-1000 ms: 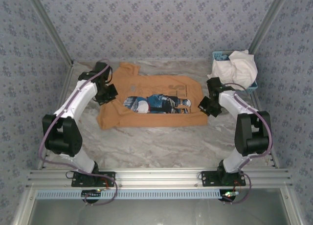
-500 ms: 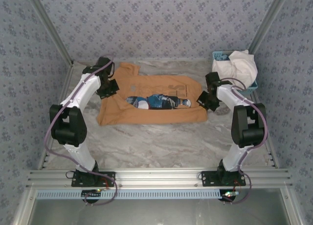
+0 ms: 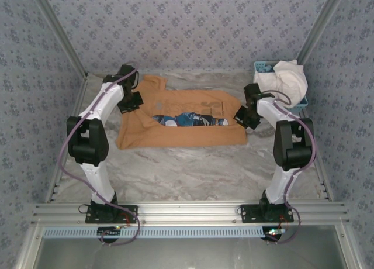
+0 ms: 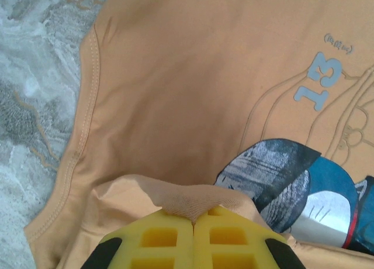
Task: Fold and stack the t-shirts
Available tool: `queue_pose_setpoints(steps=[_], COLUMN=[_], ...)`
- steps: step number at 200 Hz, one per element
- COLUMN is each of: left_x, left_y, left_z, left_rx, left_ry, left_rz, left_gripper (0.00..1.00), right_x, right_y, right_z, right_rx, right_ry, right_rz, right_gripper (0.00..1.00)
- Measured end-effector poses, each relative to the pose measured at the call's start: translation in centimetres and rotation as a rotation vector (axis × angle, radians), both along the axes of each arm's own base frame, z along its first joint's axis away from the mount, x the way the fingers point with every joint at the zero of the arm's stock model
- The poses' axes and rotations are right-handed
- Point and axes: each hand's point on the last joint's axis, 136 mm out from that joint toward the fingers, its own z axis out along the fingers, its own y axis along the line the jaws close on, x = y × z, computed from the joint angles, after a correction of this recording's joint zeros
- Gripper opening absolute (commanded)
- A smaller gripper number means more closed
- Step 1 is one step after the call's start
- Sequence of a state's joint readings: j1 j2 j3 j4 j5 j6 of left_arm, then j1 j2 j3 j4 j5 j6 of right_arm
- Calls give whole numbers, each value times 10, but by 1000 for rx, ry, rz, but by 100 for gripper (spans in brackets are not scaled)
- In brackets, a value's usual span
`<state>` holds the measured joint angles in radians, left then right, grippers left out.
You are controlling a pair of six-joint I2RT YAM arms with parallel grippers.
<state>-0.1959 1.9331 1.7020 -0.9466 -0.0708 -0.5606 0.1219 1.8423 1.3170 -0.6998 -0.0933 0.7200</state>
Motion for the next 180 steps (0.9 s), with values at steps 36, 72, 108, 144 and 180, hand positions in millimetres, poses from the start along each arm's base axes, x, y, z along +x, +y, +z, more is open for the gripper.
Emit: queue_pose_setpoints(steps=[36,72,108,144,180], left_x=[8,22,38,26,-64], left_y=[4,7,8,19,49], left_z=[-8,-10,6,2,-23], left_rx=[12,16,-3,10,-56], left_ry=[14,7,-38,-20,121], left_rz=[-2,-8,-19,8,113], left_gripper=[0,0,56,58,54], right_x=[5,11,24,24,-11], right_y=[1,-1,-5,-7,-9], right_z=[-7,-10,-7,0,15], right_rx=[-3,-6,-6,-17,-8], right_ry=[13,18,-2,-17,-38], right_rz=[6,0,-8,6,14], right_gripper=[0,0,38,50,52])
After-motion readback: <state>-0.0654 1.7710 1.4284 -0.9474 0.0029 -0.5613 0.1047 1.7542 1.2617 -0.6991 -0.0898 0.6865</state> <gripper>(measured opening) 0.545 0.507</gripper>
